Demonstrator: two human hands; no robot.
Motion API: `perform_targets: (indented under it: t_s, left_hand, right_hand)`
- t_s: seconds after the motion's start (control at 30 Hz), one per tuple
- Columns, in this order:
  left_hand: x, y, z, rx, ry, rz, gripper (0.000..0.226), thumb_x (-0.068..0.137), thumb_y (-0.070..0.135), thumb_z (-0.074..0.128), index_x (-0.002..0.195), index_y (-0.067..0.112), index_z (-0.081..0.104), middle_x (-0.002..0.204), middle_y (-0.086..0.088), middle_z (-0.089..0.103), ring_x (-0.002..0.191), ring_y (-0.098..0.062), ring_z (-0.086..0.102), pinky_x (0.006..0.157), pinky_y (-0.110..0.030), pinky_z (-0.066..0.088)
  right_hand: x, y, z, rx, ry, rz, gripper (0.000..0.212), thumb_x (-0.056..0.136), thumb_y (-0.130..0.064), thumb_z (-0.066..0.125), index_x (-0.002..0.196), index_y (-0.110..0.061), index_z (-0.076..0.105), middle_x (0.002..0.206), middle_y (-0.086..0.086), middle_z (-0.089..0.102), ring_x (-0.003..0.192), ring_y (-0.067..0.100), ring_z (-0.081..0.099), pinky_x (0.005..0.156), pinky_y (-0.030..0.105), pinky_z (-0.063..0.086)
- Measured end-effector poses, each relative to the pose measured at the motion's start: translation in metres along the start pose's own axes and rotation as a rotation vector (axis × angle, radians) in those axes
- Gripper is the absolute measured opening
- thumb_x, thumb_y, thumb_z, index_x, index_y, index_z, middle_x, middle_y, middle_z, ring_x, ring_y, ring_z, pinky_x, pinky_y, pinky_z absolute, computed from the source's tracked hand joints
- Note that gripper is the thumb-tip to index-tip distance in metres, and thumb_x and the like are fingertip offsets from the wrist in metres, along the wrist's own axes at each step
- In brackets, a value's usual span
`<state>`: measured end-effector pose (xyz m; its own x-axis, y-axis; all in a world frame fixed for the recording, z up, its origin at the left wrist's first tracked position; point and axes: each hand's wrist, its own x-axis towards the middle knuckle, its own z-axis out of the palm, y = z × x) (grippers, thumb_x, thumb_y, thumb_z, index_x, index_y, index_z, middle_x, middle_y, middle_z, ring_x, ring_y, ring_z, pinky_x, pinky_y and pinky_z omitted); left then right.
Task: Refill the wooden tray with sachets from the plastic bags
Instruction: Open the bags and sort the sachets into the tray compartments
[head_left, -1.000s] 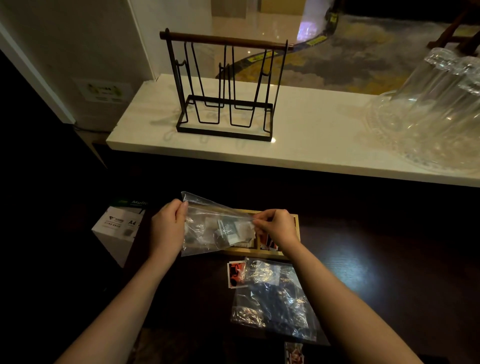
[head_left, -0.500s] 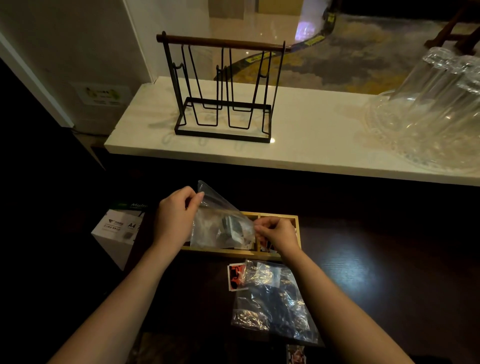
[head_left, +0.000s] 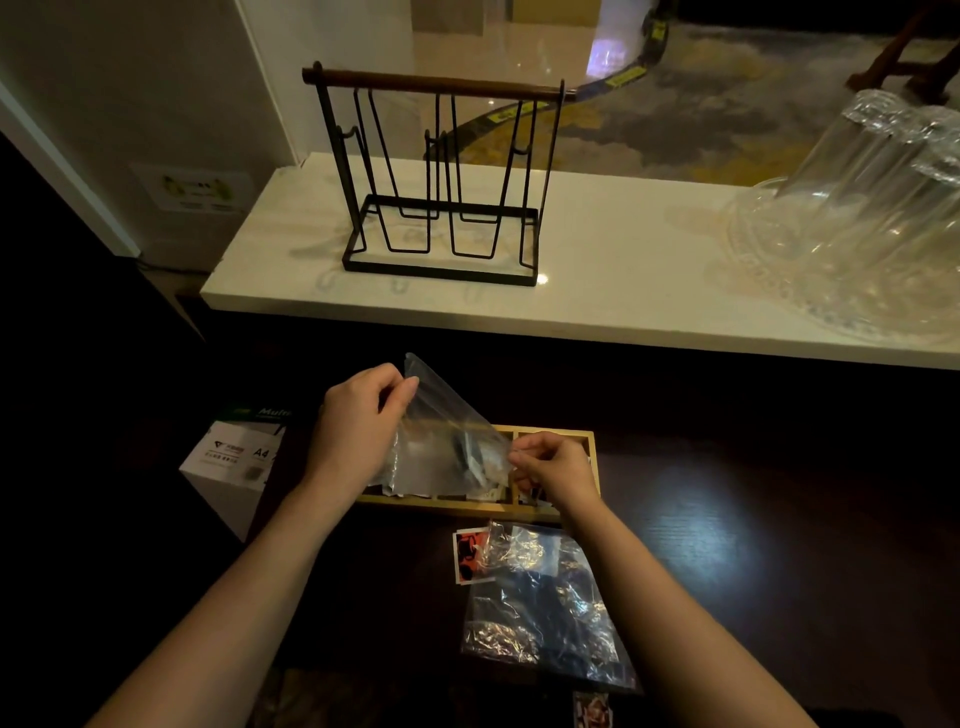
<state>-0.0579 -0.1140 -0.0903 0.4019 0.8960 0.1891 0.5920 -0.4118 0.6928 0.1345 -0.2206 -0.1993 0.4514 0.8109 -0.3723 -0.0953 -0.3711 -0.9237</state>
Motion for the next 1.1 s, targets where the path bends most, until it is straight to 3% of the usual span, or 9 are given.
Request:
perform_targets:
  t_s: [0.2,0.3,0.5,0.7,0.87,1.03,1.1]
  left_hand:
    - [-0.002,0.005,0.001,0.018,-0.021,0.026,0.028,0.093,0.028,0.053,0.068,0.013,0.056,0.058,0.005,0.051,0.057,-0.012,0.054,0.052,-0.023,0.04]
    - [0.001,0.006,0.0,0.027,-0.013,0.035,0.029,0.092,0.028,0.053,0.067,0.014,0.055,0.057,0.005,0.049,0.056,-0.012,0.052,0.051,-0.023,0.038]
    - [-0.002,0.008,0.0,0.063,0.002,0.02,0.03,0.092,0.03,0.054,0.066,0.016,0.055,0.056,0.004,0.05,0.055,-0.012,0.052,0.05,-0.025,0.038]
    - [-0.005,0.008,-0.006,0.077,0.005,0.01,0.03,0.091,0.03,0.056,0.064,0.016,0.055,0.055,0.004,0.049,0.053,-0.013,0.05,0.049,-0.026,0.036]
    - [-0.007,0.019,-0.013,0.078,0.057,0.079,0.029,0.092,0.027,0.055,0.066,0.016,0.054,0.058,0.006,0.051,0.057,-0.008,0.051,0.051,-0.018,0.034]
    - [-0.005,0.025,-0.015,0.041,0.062,0.085,0.029,0.092,0.027,0.055,0.065,0.017,0.055,0.057,0.009,0.049,0.055,-0.006,0.05,0.051,-0.014,0.033]
    - [-0.005,0.024,-0.012,0.029,0.039,0.072,0.03,0.091,0.026,0.056,0.064,0.015,0.055,0.055,0.008,0.048,0.054,-0.007,0.049,0.051,-0.018,0.034]
  right_hand:
    - [-0.001,0.006,-0.003,0.015,0.013,-0.001,0.01,0.084,-0.003,0.065,0.094,-0.002,0.066,0.08,0.006,0.066,0.073,0.019,0.063,0.067,0.032,0.055]
    - [-0.001,0.005,-0.004,0.055,0.012,-0.012,0.012,0.085,0.0,0.064,0.096,0.002,0.064,0.078,0.006,0.065,0.068,0.014,0.064,0.062,0.023,0.056]
    - [-0.004,0.004,-0.006,0.047,0.005,-0.005,0.009,0.085,-0.001,0.064,0.094,-0.002,0.063,0.081,0.008,0.065,0.07,0.016,0.064,0.062,0.022,0.056]
    - [-0.006,0.005,-0.006,0.014,0.024,-0.026,0.008,0.084,-0.004,0.065,0.091,-0.008,0.065,0.085,0.011,0.065,0.077,0.022,0.064,0.071,0.033,0.057]
    - [-0.01,-0.006,-0.004,0.102,-0.016,-0.032,0.009,0.085,0.0,0.063,0.092,-0.005,0.064,0.079,0.008,0.063,0.064,0.012,0.064,0.061,0.021,0.054]
    - [-0.01,-0.011,0.0,0.084,-0.04,-0.021,0.009,0.086,-0.002,0.063,0.094,-0.004,0.064,0.075,0.008,0.065,0.06,0.011,0.065,0.058,0.029,0.051]
    - [-0.011,-0.011,0.001,0.083,-0.033,-0.003,0.008,0.086,0.0,0.062,0.091,-0.006,0.063,0.077,0.009,0.064,0.062,0.013,0.064,0.057,0.023,0.053]
